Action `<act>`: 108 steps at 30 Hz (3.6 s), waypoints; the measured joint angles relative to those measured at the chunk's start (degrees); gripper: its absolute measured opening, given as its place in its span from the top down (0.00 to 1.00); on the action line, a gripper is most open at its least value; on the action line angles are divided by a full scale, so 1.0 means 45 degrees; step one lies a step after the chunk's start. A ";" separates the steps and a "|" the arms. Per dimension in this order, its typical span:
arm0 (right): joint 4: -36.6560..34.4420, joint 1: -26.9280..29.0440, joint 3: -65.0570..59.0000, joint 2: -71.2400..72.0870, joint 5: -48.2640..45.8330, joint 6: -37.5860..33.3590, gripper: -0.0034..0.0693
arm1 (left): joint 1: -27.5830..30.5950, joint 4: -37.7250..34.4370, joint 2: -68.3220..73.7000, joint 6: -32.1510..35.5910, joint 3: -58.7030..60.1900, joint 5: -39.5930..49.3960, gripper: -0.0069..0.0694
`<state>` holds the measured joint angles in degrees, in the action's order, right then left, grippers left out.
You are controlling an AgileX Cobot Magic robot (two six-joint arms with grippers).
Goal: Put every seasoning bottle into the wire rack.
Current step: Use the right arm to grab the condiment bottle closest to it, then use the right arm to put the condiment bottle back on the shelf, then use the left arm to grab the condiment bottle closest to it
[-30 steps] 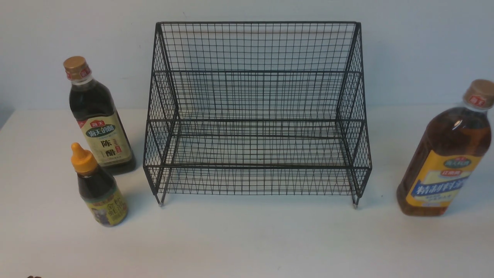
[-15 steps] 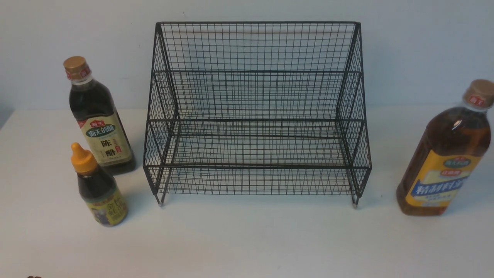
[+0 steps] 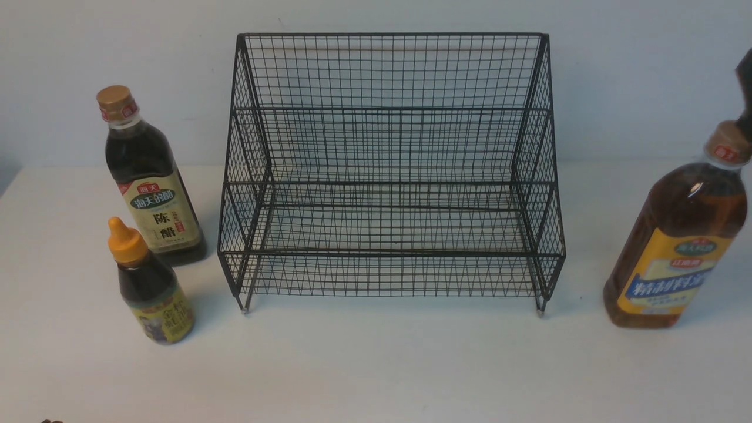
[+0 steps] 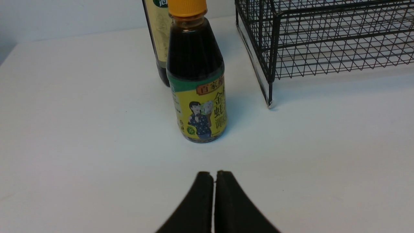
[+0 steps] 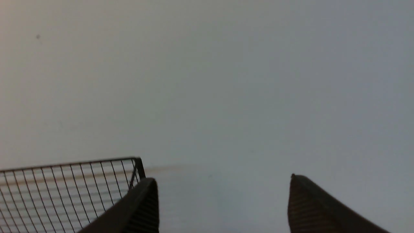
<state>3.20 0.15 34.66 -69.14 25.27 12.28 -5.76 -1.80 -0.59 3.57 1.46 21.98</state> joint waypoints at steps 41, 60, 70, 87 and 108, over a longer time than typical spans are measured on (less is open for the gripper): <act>0.1874 -0.4132 1.0600 -0.2690 -0.9052 0.0368 0.52 | 0.0000 0.0000 0.0000 0.0000 0.0000 0.0000 0.92; 0.1829 -0.4972 1.3540 -0.6247 -1.1154 0.0568 0.52 | 0.0000 0.0000 0.0000 0.0000 0.0000 0.0000 0.92; 0.1178 -0.4946 1.3571 -0.6306 -1.4265 0.0571 0.52 | 0.0000 0.0000 0.0000 0.0000 0.0000 0.0000 0.92; -0.0535 -0.4836 1.3873 -0.7613 -1.4657 -0.0429 0.49 | 0.0000 0.0000 0.0000 0.0000 0.0000 0.0000 0.92; 0.0593 -0.4934 1.5820 -0.2330 -1.8068 -0.1020 0.43 | 0.0000 0.0000 0.0000 0.0000 0.0000 0.0000 0.92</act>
<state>5.87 -22.06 105.85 -79.62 -56.04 7.68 -5.76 -1.80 -0.59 3.57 1.46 21.98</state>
